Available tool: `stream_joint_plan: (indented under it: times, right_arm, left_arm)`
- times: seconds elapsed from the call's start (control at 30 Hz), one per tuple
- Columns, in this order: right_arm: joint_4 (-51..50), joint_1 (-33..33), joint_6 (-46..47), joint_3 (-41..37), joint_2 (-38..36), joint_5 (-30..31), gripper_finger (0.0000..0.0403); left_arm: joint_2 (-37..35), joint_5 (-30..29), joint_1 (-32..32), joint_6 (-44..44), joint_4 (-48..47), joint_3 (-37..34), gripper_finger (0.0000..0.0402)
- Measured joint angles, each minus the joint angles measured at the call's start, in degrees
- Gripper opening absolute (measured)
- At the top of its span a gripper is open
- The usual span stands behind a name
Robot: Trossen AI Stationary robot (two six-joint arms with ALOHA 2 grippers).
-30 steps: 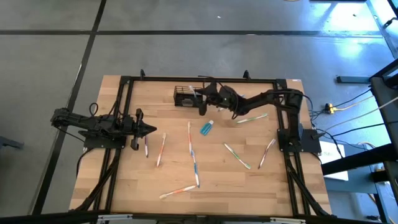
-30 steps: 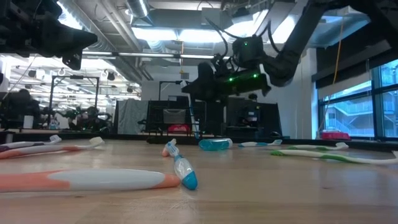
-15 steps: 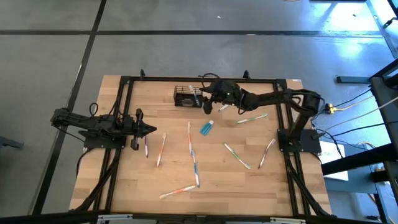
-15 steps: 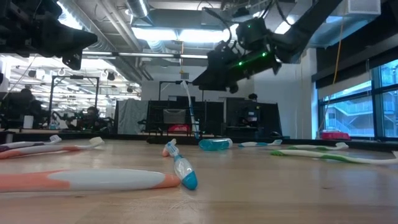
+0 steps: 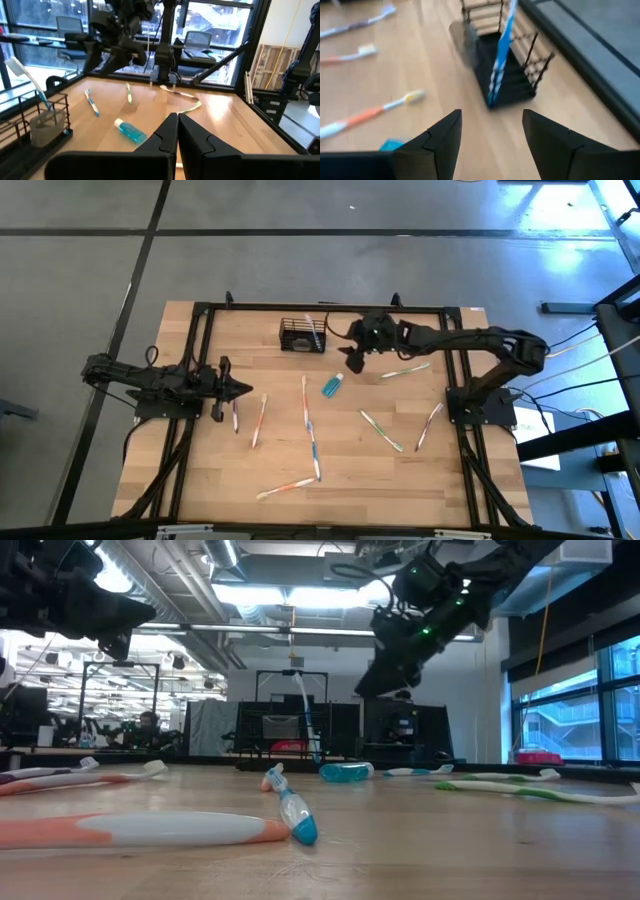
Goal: Pick & Place toothbrushing station
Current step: Put the left purple toothbrush into the black wire organizer
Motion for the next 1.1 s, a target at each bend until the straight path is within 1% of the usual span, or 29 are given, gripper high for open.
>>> stream_joint_plan:
  times: [0.2, 0.37, 0.5, 0.6, 0.67, 0.8, 0.9, 1.0, 1.1]
  right_arm:
    - [0.1, 1.1, 0.3, -7.2, -4.1, 0.6, 0.0193]
    - [4.2, 1.7, 1.4, -14.5, -9.9, 5.4, 0.0179]
    - [8.4, 1.6, 2.0, -18.8, -14.8, 7.5, 0.0171]
    - [9.0, 1.6, 2.0, -20.0, -18.0, 7.9, 0.0169]
    - [9.4, 1.6, 1.9, -20.0, -19.3, 8.0, 0.017]
    - [14.3, 1.6, -0.6, -20.0, -21.2, 8.0, 0.0171]
    - [19.7, 1.6, -3.0, -20.0, -22.5, 8.0, 0.0169]
    - [26.6, 1.6, -5.4, -20.0, -23.6, 9.9, 0.0168]
    - [32.0, 1.6, -6.0, -20.0, -24.3, 14.0, 0.0168]
  left_arm:
    - [0.0, 0.0, 0.0, -0.1, 0.1, 0.0, 0.0006]
    - [0.0, -1.9, 0.0, -0.2, 0.7, 0.0, 0.0009]
    - [0.0, -4.2, 0.0, -0.7, 0.9, 0.0, 0.0027]
    - [0.0, -6.5, 0.0, -1.0, 2.0, 0.0, 0.0052]
    - [0.0, -10.4, 0.0, -1.8, 2.1, 0.0, 0.0074]
    - [0.0, -22.1, 0.0, -2.6, 2.1, 0.0, 0.0126]
    - [0.0, -31.0, 0.0, -7.9, 2.1, 0.0, 0.0162]
    - [0.0, -35.3, 0.0, -12.9, 2.3, 0.0, 0.0187]
    - [0.0, -37.9, 0.3, -13.1, 4.4, 0.0, 0.0195]
